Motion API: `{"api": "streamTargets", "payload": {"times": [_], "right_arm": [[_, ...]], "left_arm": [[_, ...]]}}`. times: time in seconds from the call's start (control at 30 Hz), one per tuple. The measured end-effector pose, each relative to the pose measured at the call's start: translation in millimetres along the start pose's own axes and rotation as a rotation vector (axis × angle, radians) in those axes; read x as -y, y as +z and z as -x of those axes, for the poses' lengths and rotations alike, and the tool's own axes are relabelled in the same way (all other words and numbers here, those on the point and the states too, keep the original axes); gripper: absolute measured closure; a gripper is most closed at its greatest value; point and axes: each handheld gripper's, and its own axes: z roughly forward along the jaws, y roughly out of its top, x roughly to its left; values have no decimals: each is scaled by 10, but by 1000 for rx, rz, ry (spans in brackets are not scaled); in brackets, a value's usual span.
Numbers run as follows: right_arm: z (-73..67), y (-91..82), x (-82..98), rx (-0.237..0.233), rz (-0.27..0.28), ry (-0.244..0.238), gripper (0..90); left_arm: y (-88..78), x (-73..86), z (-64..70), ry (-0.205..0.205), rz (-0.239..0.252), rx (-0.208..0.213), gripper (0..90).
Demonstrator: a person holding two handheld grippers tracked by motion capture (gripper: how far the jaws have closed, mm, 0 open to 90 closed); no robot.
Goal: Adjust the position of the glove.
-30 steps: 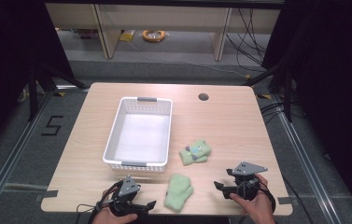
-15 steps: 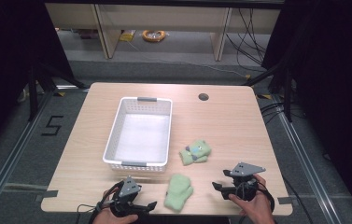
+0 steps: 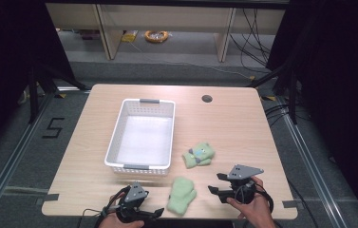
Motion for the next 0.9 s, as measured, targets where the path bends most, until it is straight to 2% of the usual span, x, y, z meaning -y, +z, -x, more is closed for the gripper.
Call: {"api": "streamTargets", "payload": {"times": [0.03, 0.13, 0.2, 0.23, 0.27, 0.3, 0.33, 0.47, 0.5, 0.53, 0.57, 0.6, 0.67, 0.7, 0.73, 0.8, 0.83, 0.9], "right_arm": [[-29, 30, -48, -15, -4, -7, 444], [-70, 83, -105, -38, -13, -17, 464], [-96, 133, -140, -47, -16, -39, 477], [-96, 133, -140, -47, -16, -39, 477], [-123, 159, -159, -64, -30, -29, 485], [-131, 190, -179, -64, -25, -44, 495], [-155, 252, -226, -74, -32, -60, 521], [-185, 351, -299, -84, -52, -77, 557], [-203, 417, -350, -98, -73, -96, 579], [-214, 457, -370, -100, -72, -99, 592], [-220, 491, -392, -105, -76, -106, 601], [-231, 517, -411, -113, -85, -104, 607], [-229, 568, -447, -113, -86, -117, 611], [-241, 591, -459, -117, -89, -109, 614], [-229, 611, -476, -116, -91, -122, 619], [-231, 634, -483, -119, -96, -118, 623], [-234, 668, -487, -124, -91, -114, 627], [-229, 746, -491, -124, -114, -104, 636]], "left_arm": [[-9, -13, 0, 18, -5, 21, 200], [15, -41, 54, -1, 15, 36, 211], [20, -50, 64, 6, 7, 31, 218], [18, -65, 84, 6, 1, 59, 218], [32, -72, 94, 36, 10, 50, 236], [58, -73, 135, 8, 27, 56, 236], [67, -90, 141, 57, -7, 53, 256], [139, -99, 209, 42, 5, 65, 300], [171, -112, 224, 65, -13, 60, 312], [174, -128, 206, 112, -30, 50, 325], [198, -128, 229, 87, -19, 56, 340], [198, -128, 229, 87, -19, 56, 355], [230, -151, 238, 121, -23, 42, 380], [249, -152, 252, 117, -16, 43, 393], [249, -161, 246, 138, -35, 33, 406], [256, -171, 250, 148, -40, 32, 412], [272, -170, 271, 132, -32, 44, 425], [293, -169, 277, 158, -47, 33, 483]]}}
